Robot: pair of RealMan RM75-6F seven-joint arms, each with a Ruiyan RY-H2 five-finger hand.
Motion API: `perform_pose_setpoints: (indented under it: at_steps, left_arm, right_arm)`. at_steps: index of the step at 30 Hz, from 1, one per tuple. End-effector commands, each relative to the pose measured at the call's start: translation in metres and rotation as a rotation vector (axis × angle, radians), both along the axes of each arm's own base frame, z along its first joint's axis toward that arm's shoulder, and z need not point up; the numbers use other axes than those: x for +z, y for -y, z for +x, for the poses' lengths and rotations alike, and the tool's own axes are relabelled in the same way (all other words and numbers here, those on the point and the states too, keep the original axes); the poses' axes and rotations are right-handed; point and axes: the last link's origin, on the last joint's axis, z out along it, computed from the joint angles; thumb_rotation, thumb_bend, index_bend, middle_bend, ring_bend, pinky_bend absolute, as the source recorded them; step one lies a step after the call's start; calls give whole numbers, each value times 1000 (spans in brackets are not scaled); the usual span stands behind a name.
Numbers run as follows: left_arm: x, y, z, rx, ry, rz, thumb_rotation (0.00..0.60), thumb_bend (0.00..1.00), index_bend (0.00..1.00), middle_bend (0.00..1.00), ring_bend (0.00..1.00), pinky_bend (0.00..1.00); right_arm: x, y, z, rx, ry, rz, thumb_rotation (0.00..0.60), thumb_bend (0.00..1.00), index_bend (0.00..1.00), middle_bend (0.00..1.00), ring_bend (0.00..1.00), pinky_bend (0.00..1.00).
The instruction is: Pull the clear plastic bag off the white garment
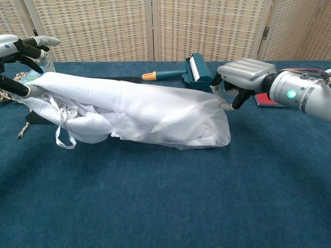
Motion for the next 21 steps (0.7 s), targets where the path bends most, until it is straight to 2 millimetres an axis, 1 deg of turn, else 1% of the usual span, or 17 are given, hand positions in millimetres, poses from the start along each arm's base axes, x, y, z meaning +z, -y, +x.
perform_pose_setpoints:
  at_steps: [1, 7, 11, 16, 21]
  left_arm:
    - [1, 0, -1, 2, 1, 3, 600, 528, 745, 14, 0, 211]
    - [4, -1, 0, 0, -2, 11, 600, 527, 745, 15, 0, 211]
    - [5, -2, -1, 4, -6, 14, 600, 528, 745, 15, 0, 212]
    - [6, -2, -3, 10, -14, 15, 600, 527, 745, 15, 0, 212]
    - [9, -1, -6, 23, -16, 21, 600, 527, 745, 15, 0, 212]
  right_arm:
    - [12, -7, -13, -21, 5, -18, 600, 365, 645, 1000, 1000, 1000]
    - [37, -21, -40, -69, 0, -54, 600, 366, 645, 1000, 1000, 1000]
    - [48, -27, -56, -104, -8, -71, 600, 367, 645, 1000, 1000, 1000]
    - [55, -34, -71, -137, -13, -80, 600, 366, 644, 1000, 1000, 1000]
    - [59, -38, -81, -157, -6, -92, 600, 366, 644, 1000, 1000, 1000]
